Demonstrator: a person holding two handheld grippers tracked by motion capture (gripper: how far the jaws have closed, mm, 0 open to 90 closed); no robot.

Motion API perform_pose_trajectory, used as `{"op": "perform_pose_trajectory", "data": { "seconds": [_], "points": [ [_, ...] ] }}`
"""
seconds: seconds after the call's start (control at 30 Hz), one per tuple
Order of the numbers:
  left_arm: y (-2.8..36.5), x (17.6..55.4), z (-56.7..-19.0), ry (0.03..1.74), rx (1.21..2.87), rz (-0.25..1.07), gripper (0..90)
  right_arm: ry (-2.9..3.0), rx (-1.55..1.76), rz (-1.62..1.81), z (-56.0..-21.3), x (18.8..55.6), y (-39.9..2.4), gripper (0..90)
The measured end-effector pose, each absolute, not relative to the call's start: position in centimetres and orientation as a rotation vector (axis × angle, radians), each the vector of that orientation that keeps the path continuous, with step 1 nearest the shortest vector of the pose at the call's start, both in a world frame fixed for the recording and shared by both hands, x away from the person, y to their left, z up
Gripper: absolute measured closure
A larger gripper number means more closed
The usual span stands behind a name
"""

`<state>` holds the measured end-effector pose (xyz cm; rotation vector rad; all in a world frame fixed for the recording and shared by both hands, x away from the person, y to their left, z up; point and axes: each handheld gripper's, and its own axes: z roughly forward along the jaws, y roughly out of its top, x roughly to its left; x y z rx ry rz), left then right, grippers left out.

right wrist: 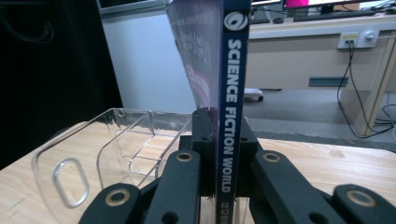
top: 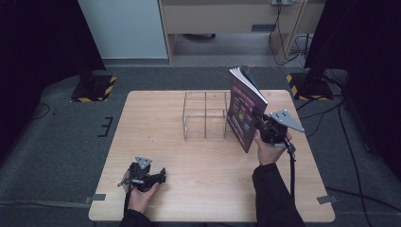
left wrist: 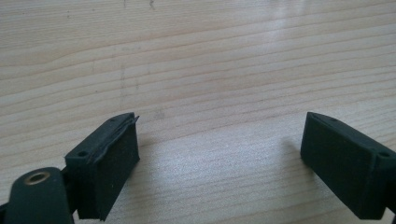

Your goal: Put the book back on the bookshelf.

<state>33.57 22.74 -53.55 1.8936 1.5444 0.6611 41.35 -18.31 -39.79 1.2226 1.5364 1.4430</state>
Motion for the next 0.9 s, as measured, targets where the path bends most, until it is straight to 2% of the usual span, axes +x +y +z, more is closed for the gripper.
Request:
{"op": "perform_pose_trajectory", "data": {
  "seconds": [0.6, 0.9],
  "points": [
    [22.7, 33.6, -53.6, 1.544, 1.893, 0.662, 10.4, 1.428, 1.263, 1.398, -42.1, 42.4, -17.3, 84.4],
    [22.7, 33.6, -53.5, 1.544, 1.894, 0.663, 10.4, 1.440, 1.246, 1.379, -42.2, 42.2, -17.1, 83.9]
  ]
}}
